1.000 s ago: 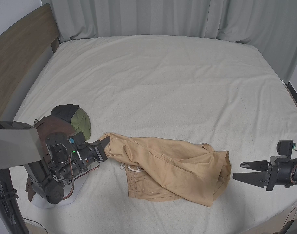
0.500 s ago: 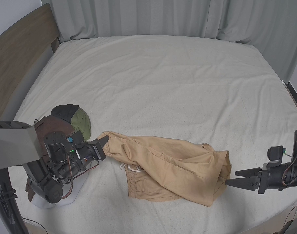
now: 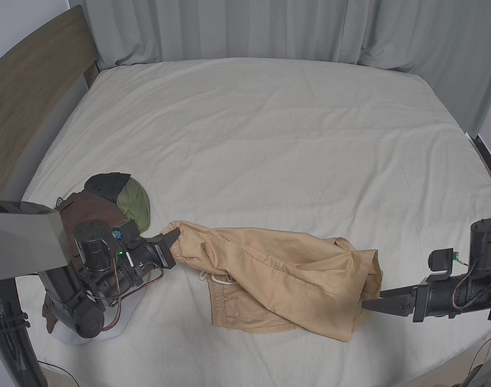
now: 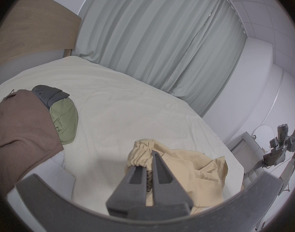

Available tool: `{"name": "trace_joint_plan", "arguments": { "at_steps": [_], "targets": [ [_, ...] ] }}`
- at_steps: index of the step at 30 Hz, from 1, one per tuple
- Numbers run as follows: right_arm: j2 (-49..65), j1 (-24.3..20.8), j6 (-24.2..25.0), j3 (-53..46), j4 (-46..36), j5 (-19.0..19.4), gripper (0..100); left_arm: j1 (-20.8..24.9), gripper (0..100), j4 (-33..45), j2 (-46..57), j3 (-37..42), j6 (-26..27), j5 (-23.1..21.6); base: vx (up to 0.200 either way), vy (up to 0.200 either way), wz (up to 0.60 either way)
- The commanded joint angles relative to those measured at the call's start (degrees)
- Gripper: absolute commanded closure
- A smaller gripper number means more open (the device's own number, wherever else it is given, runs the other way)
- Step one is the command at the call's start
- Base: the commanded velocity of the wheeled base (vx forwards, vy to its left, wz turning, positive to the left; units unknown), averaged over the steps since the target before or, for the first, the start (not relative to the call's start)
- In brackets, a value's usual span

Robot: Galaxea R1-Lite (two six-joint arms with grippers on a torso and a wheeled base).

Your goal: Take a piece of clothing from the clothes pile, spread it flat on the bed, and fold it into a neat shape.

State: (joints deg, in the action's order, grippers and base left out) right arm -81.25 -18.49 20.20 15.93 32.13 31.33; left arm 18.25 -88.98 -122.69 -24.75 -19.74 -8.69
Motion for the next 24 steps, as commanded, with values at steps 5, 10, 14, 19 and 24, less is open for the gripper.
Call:
{"name": "trace_joint_plan", "arguments": {
  "at_steps": [5, 10, 14, 19, 24],
  "targets": [
    [-13.32, 0.39, 0.19, -5.74, 13.31, -0.04, 0, -0.06, 100, -0.14, -0.36, 0.05, 0.05, -0.01, 0.0, 0.0, 0.0],
    [-16.92, 1.44, 1.16, -6.0, 15.85, -0.04, 0, -0.06, 100, -0.14, -0.54, 0.05, 0.22, -0.01, 0.0, 0.0, 0.0],
    [-19.47, 3.2, 1.25, -5.65, 17.79, -0.04, 0, -0.06, 100, -0.14, -0.54, 0.05, 0.4, -0.01, 0.0, 0.0, 0.0],
    [-24.22, 4.78, 1.25, -5.91, 22.01, -0.04, 0, -0.06, 100, -0.14, -0.62, 0.05, 0.4, -0.01, 0.0, 0.0, 0.0],
    [-30.02, 5.57, 1.33, -6.62, 28.16, -0.04, 0, -0.06, 100, -0.14, -0.54, 0.14, 0.4, -0.01, 0.0, 0.0, 0.0]
  ]
}}
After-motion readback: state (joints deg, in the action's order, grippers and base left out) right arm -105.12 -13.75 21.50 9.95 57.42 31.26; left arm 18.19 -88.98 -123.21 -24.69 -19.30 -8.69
